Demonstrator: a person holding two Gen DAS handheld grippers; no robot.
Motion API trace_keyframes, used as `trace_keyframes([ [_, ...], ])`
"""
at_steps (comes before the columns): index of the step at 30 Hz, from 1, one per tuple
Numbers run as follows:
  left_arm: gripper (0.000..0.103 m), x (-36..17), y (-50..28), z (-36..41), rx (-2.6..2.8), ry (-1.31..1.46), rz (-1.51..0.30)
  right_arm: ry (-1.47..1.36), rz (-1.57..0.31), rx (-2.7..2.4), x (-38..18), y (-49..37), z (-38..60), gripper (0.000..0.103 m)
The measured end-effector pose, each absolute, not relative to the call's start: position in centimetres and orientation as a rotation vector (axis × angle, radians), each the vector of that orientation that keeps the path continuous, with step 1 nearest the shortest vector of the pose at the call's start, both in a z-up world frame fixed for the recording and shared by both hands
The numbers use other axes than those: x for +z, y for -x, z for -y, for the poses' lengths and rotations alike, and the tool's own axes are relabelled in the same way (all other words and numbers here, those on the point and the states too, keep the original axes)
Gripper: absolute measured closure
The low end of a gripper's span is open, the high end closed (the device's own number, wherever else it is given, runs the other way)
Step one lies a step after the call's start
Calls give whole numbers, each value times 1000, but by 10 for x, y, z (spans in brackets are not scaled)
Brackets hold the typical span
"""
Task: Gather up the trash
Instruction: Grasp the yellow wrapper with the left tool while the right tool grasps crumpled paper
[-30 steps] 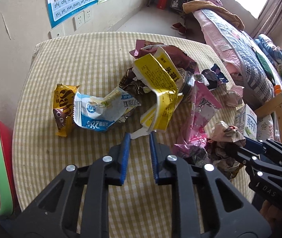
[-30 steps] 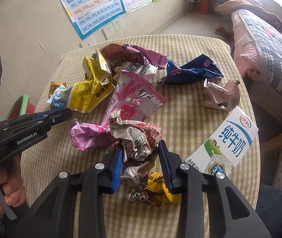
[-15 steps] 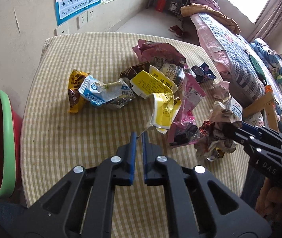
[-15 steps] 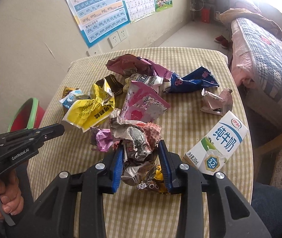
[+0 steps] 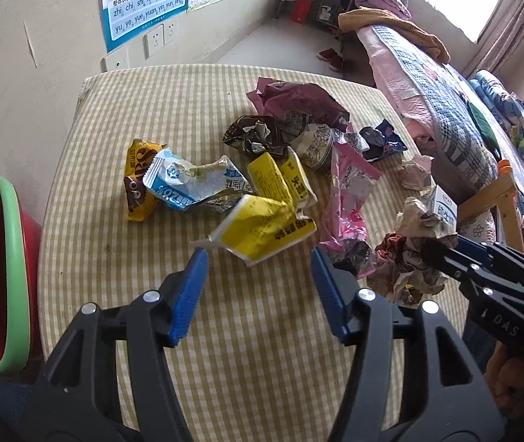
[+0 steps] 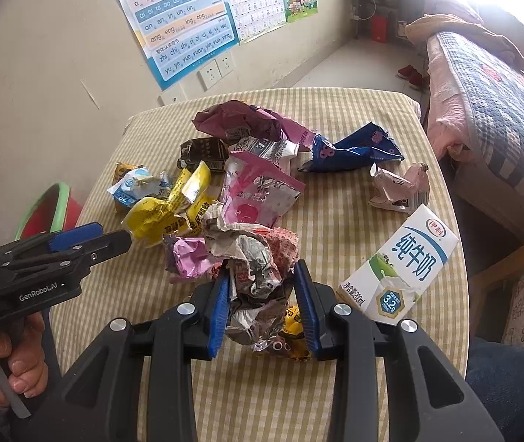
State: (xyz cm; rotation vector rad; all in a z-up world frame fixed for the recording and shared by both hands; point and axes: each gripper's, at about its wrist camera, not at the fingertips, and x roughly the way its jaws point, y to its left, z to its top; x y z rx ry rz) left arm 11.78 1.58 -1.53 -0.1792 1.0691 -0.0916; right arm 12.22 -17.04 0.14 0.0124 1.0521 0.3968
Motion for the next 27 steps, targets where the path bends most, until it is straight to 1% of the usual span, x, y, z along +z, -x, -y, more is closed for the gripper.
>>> trace_keyframes([
  [10, 48, -48, -154, -13, -113, 125, -1147, -41, -1087, 387, -12, -137, 174, 70],
  [12, 48, -49, -157, -15, -114, 119, -1145, -41, -1090, 392, -13, -139, 173, 70],
  [18, 43, -39, -157, -16, -116, 80, -1107, -42, -1089, 396, -14, -141, 172, 70],
  [26, 43, -48, -166, -3, -221, 74, -1155, -46, -1088, 392, -14, -142, 172, 70],
  [27, 45, -49, -167, -2, -229, 75, -1159, -47, -1088, 389, -14, -142, 172, 70],
])
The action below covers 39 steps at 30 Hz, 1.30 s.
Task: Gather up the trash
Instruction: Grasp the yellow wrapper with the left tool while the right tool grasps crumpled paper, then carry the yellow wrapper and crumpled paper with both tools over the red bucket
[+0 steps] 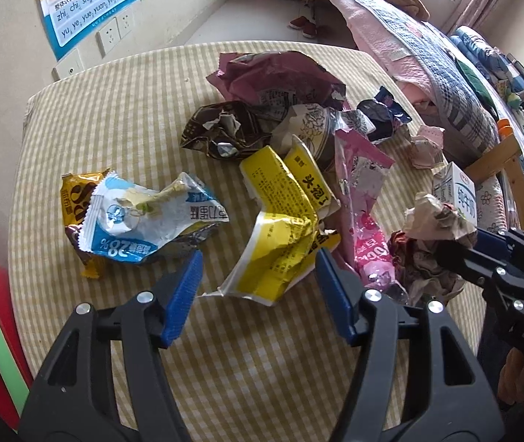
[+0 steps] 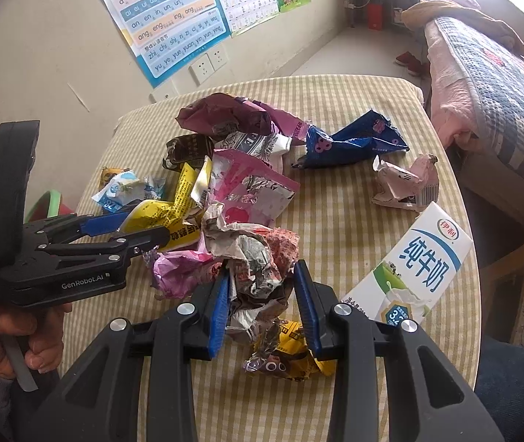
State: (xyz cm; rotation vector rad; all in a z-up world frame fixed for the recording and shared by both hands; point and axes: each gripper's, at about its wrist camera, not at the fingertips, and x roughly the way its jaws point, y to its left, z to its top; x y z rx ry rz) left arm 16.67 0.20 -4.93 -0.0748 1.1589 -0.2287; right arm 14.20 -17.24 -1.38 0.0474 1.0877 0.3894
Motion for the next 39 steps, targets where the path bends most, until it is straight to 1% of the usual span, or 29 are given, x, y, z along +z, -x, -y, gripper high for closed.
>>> trace_keyframes([
  [1, 55, -51, -167, -1, -233, 78, -1162, -48, -1087, 387, -13, -143, 173, 70],
  [2, 60, -53, -168, 0, -241, 89, -1170, -49, -1087, 386, -13, -143, 173, 70],
  [3, 70, -54, -169, 0, -247, 103, -1176, -49, -1086, 386, -13, -143, 173, 70],
  [4, 76, -55, -169, 0, -251, 119, -1179, -49, -1084, 386, -12, -142, 173, 70],
  [6, 83, -52, -167, 1, -256, 135, -1169, -49, -1082, 387, -11, -142, 174, 70],
  [14, 84, -24, -148, -4, -265, 196, -1103, -43, -1042, 386, 5, -135, 173, 70],
  [24, 83, 14, -106, -16, -223, 240, -1010, -23, -954, 393, 39, -119, 165, 70],
  [39, 83, 35, -45, -88, -23, 336, -946, 32, -892, 505, 64, -97, 111, 70],
])
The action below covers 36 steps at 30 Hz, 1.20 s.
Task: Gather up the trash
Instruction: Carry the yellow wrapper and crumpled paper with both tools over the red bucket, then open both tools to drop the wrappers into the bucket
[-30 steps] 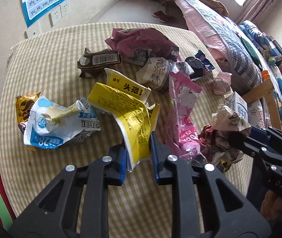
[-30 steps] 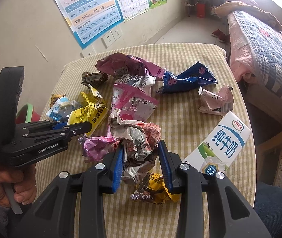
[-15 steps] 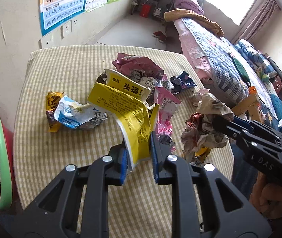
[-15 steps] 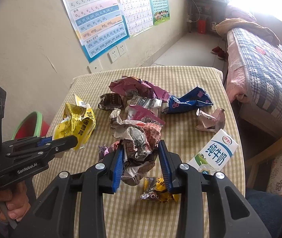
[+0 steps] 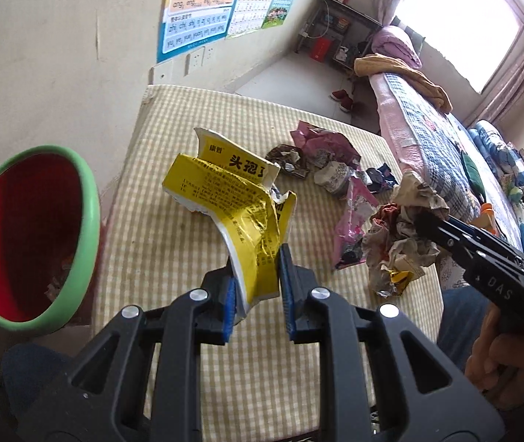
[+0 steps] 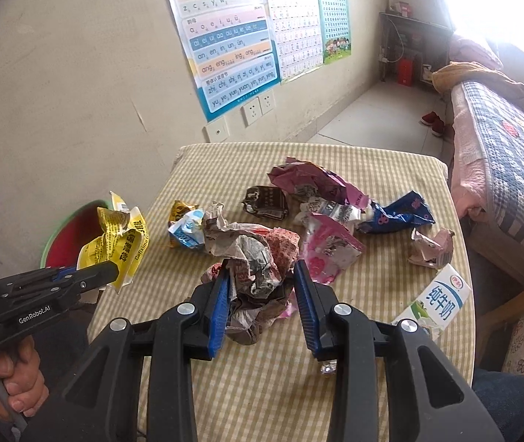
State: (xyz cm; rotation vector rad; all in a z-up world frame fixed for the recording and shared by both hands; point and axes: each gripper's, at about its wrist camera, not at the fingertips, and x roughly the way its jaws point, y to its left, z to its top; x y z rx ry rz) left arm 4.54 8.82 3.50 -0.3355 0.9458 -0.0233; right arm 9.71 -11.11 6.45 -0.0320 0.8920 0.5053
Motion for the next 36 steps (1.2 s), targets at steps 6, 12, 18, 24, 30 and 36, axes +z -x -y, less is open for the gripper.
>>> trace_keyframes([
  [6, 83, 41, -27, -124, 55, 366, -918, 69, -867, 574, 75, -93, 72, 70],
  [12, 83, 47, -10, -159, 128, 385, -888, 110, -846, 653, 83, -87, 26, 70],
  [18, 83, 51, 10, -200, 202, 425, -863, 143, -833, 735, 87, -81, -24, 70],
  [24, 83, 51, 25, -234, 266, 465, -848, 174, -823, 807, 90, -77, -74, 70],
  [30, 83, 51, 34, -259, 303, 494, -838, 204, -811, 857, 91, -76, -115, 70],
  [36, 82, 47, 38, -278, 328, 513, -836, 228, -809, 891, 87, -80, -151, 70],
])
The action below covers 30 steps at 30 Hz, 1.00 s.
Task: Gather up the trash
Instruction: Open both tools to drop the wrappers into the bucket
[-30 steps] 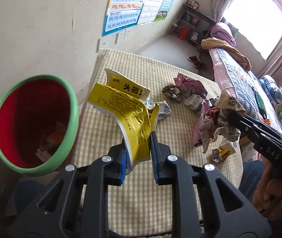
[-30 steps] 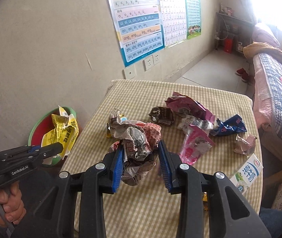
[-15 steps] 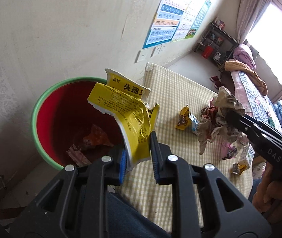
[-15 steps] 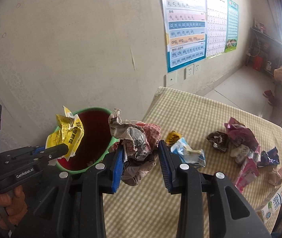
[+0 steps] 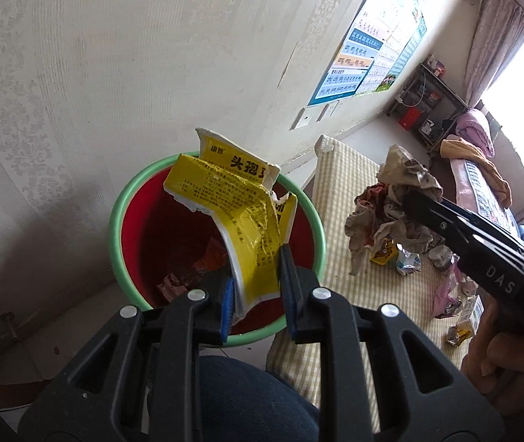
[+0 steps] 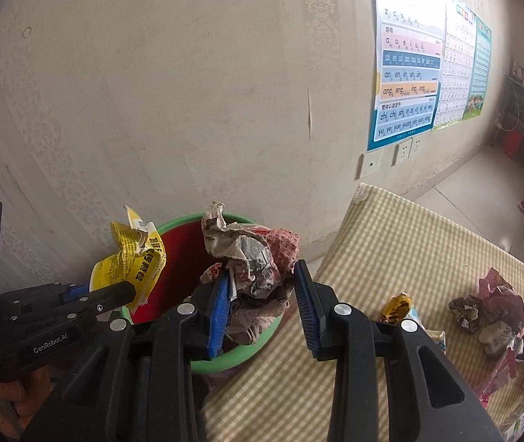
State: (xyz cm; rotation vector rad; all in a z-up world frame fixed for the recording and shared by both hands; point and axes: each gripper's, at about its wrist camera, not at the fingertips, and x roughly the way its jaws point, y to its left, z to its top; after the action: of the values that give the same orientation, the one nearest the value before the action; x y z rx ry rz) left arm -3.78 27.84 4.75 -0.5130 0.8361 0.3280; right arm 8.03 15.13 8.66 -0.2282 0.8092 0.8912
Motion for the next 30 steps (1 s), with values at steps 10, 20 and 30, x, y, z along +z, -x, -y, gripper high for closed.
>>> trace_keyframes([
  [10, 79, 38, 33, -298, 374, 540, -850, 267, -833, 935, 73, -86, -195, 60],
  [20, 40, 37, 40, -304, 421, 569, -842, 245, -835, 912, 74, -89, -186, 35],
  [30, 16, 51, 34, -277, 377, 544, -822, 203, -812, 856, 93, -86, -139, 24],
])
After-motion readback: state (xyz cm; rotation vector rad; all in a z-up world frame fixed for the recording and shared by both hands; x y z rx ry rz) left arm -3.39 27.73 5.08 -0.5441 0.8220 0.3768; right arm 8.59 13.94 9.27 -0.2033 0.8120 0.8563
